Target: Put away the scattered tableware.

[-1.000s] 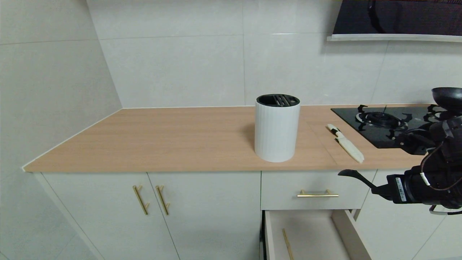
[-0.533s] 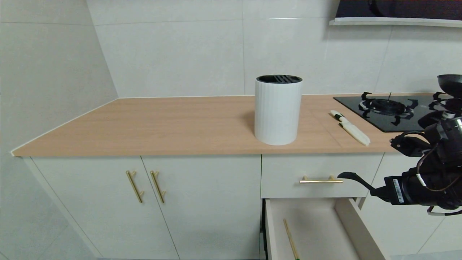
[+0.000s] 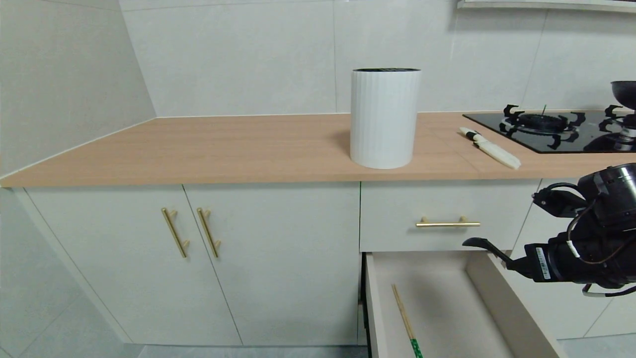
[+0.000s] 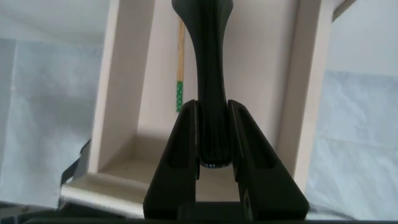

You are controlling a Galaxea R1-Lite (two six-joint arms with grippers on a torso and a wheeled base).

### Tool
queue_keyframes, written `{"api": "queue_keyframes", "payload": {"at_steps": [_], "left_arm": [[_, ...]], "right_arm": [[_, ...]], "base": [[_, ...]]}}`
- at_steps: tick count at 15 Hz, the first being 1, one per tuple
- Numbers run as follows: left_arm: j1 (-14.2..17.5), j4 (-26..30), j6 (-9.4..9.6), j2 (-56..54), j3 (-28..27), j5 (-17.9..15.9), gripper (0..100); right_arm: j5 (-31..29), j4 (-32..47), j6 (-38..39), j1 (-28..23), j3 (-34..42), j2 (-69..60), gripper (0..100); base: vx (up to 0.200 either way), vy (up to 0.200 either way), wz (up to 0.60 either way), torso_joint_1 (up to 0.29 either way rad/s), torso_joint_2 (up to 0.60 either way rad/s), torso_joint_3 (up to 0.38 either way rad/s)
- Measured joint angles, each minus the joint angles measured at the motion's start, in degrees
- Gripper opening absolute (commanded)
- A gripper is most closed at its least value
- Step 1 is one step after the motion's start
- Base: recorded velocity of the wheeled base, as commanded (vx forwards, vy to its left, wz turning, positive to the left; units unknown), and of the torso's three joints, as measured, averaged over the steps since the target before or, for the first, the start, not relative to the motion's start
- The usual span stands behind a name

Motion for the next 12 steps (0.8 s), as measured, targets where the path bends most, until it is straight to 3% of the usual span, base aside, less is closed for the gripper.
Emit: {"api": "queue_keyframes", "payload": {"at_steps": [4,10,12], "left_arm": [[0.00,0.00,0.00,0.00,0.00,0.02,100],[0.00,0.00,0.00,0.00,0.00,0.00,100],[0.00,0.00,0.00,0.00,0.00,0.00,100]], "right_arm": [[-0.02,-0.55,0.02,0.11,0.71,0.44,0],[0.06,-1.13,0.00,0.21,0.79,0.83,0],[0.00,-4.52,0.20,1.12,1.33,2.51,0]], "base": [[0.000,0.000,0.00,-0.099,0.42,0.308],[0.000,0.000,0.00,-0.016,0.06,0.036],[0.000,0.000,0.00,0.000,0.00,0.000]]}}
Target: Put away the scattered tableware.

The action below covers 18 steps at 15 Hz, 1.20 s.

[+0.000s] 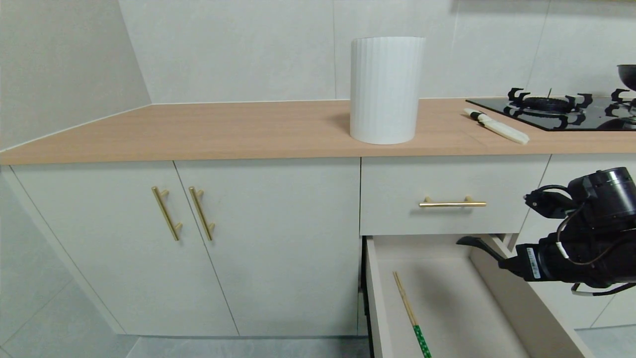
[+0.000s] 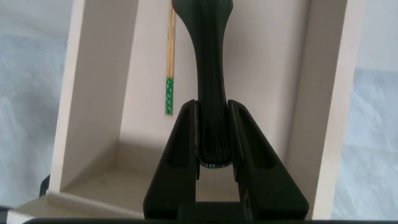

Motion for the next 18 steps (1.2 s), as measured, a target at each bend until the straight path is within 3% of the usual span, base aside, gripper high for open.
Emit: {"api": "queue_keyframes", "payload": {"at_steps": [4,13,18], "left_arm": [[0.00,0.00,0.00,0.00,0.00,0.00,100],[0.00,-0.02,-0.02,0.00,0.00,0.00,100],[0.00,-0.02,0.00,0.00,0.00,0.00,100]], "right_arm": [[-1.61,-11.90,3.36,3.64,2.72,9.14,0],[-13.67,-30.73,7.56,6.92,3.30,35.86,0],[-14.30,-32.26,7.56,7.45,3.22,42.64,0]], "base": [[0.000,0.000,0.00,0.000,0.00,0.000],[0.000,0.000,0.00,0.000,0.00,0.000],[0.000,0.000,0.00,0.000,0.00,0.000]]}}
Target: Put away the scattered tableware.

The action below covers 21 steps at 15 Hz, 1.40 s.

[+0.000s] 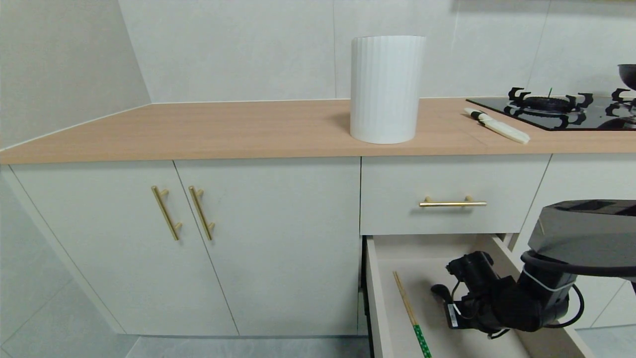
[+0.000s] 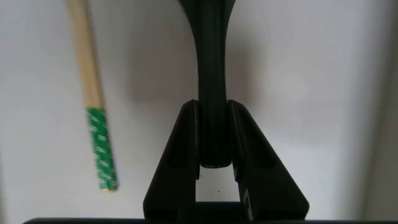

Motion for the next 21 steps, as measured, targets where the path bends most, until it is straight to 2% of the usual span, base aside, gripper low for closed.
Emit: {"api": "queue_keyframes", "payload": {"at_steps": [8,9,21], "left_arm": [[0.00,0.02,0.00,0.00,0.00,0.02,100],[0.00,0.02,-0.02,0.00,0.00,0.00,100],[0.00,0.02,0.00,0.00,0.00,0.00,100]], "right_arm": [[-0.02,0.02,-0.01,0.09,-0.30,2.61,0],[-0.02,0.02,-0.01,0.07,-0.30,2.67,100],[-0.30,0.24,0.18,0.05,2.40,-1.13,100]], "base": [[0.000,0.000,0.00,0.000,0.00,0.000],[0.000,0.000,0.00,0.000,0.00,0.000],[0.000,0.000,0.00,0.000,0.00,0.000]]}}
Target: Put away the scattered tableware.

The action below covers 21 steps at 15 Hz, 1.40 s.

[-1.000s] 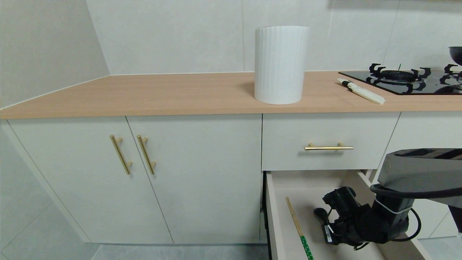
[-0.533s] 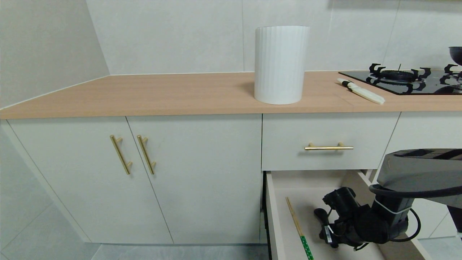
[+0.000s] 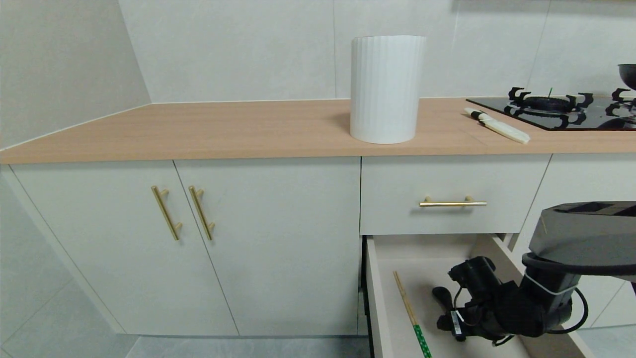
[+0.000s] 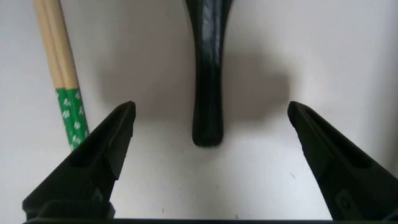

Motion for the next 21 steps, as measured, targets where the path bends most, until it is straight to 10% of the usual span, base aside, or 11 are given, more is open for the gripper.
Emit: {"api": "queue_keyframes", "payload": {"at_steps": [11,21], "left_arm": [[0.00,-0.02,0.00,0.00,0.00,0.02,100],[0.00,0.00,0.00,0.00,0.00,0.02,100]], "right_arm": [[1.48,25.26,-2.22,2.60,1.67,-38.58,100],[7.28,37.00,-8.89,6.21,2.01,-47.56,100]], "base": [[-0.036,0.000,0.00,0.000,0.00,0.001],[-0.140,0.000,0.00,0.002,0.00,0.003]]}}
